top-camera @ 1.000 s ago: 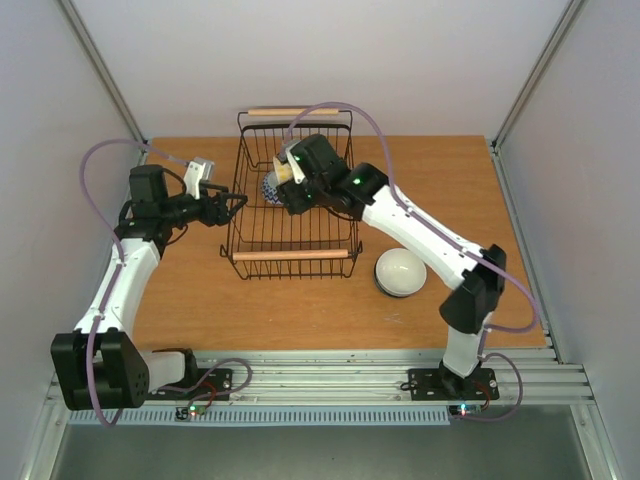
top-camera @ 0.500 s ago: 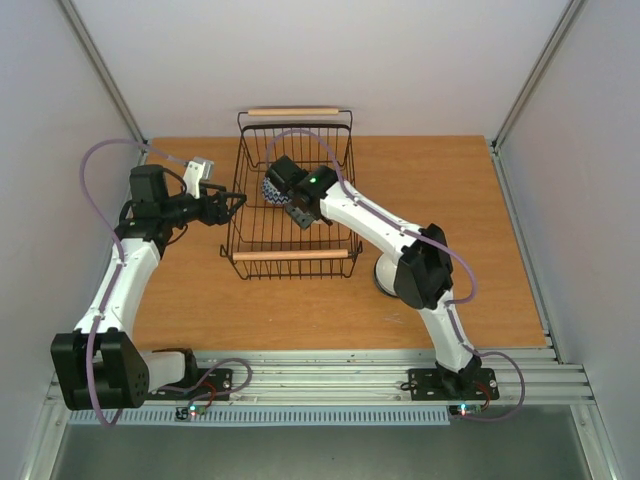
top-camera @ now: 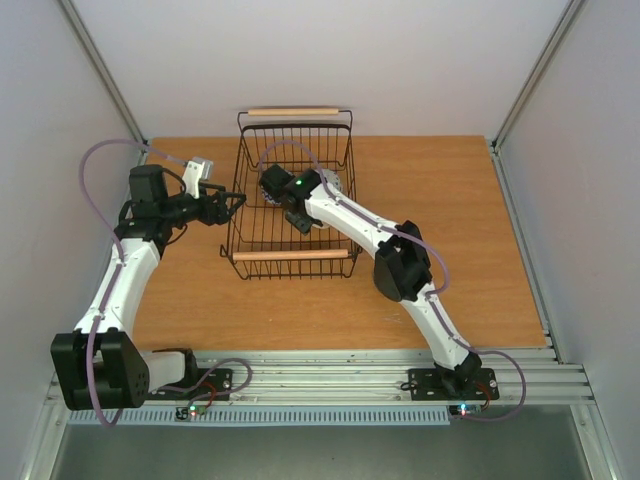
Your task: Load the bowls into the dish rack
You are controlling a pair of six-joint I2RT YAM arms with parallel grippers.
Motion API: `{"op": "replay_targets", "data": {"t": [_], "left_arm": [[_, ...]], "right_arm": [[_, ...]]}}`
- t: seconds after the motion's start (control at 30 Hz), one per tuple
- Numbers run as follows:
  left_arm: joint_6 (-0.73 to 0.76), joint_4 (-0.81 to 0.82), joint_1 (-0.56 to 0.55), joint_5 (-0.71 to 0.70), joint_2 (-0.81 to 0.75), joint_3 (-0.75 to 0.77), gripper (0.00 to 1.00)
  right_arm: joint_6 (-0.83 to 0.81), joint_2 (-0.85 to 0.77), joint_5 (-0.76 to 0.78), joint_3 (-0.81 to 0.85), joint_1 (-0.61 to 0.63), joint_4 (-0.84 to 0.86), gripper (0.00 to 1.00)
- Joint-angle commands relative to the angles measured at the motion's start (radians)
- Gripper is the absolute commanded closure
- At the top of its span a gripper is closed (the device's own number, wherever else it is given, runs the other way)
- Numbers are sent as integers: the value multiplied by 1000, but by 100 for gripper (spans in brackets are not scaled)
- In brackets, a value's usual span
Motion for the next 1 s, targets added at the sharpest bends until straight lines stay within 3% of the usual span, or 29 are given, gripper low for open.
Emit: {"op": "replay_targets", "data": {"t": [0.0,0.6,0.7,0.9,0.97], "left_arm": [[-9,42,6,9,-10,15,19],[-7,50,13,17,-18,8,19],[-8,49,14,19,-18,8,19],[-6,50,13,19,-18,7,18],[-6,49,13,16,-18,7,18]], "right_arm": [[-19,38,47,76,-24,-57,99],[-53,270,121,320,-72,-152,95],[-54,281,138,318,-73,-151,80],[-56,264,118,312,-74,-130,28],[-58,256,101,308,-74,-125,16]]}}
